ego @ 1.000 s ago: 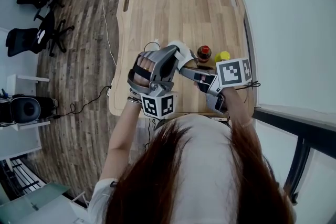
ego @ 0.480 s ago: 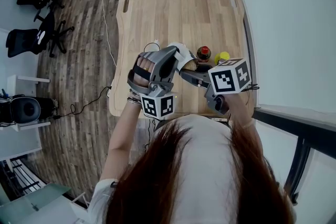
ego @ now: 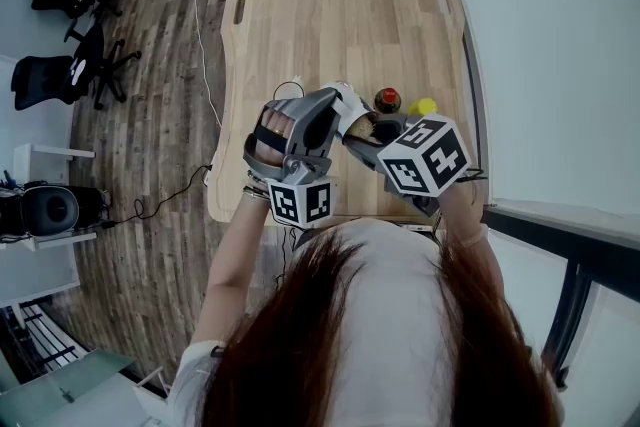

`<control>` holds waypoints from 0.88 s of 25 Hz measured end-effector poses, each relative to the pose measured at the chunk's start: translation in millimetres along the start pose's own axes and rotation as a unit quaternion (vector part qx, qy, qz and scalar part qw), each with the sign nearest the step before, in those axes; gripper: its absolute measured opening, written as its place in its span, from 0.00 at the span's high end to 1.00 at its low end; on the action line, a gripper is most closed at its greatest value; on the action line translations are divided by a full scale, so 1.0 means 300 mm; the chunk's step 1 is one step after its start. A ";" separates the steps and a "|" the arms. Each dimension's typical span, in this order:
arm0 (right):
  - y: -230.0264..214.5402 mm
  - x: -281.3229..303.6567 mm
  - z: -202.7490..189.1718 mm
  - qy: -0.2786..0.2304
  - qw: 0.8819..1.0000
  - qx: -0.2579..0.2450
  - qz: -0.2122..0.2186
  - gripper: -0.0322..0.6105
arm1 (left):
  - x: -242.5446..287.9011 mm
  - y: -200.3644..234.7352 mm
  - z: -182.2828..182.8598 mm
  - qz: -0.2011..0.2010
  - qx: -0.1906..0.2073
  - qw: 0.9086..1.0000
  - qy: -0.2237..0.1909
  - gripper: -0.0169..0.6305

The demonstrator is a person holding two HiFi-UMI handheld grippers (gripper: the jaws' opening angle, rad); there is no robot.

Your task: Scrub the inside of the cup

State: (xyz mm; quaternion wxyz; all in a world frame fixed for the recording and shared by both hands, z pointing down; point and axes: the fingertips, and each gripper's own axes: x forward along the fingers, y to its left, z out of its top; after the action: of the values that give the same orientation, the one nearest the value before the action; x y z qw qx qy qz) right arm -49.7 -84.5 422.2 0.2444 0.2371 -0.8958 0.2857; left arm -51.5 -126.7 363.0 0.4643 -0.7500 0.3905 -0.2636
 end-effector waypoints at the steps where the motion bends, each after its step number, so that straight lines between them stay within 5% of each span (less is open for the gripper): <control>1: 0.000 0.000 -0.002 0.004 1.000 -0.010 -0.006 0.74 | 0.000 -0.001 -0.001 -0.001 -0.001 1.000 0.001 0.90; 22: -0.012 0.010 -0.038 0.078 0.971 -0.204 -0.096 0.74 | 0.006 -0.024 -0.012 -0.016 -0.015 1.000 0.019 0.90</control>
State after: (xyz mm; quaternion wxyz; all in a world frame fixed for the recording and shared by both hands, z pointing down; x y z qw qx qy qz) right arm -46.5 -80.8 433.3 0.3831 0.2442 -0.8863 0.0896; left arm -50.8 -127.9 371.1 0.4414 -0.7577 0.3913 -0.2793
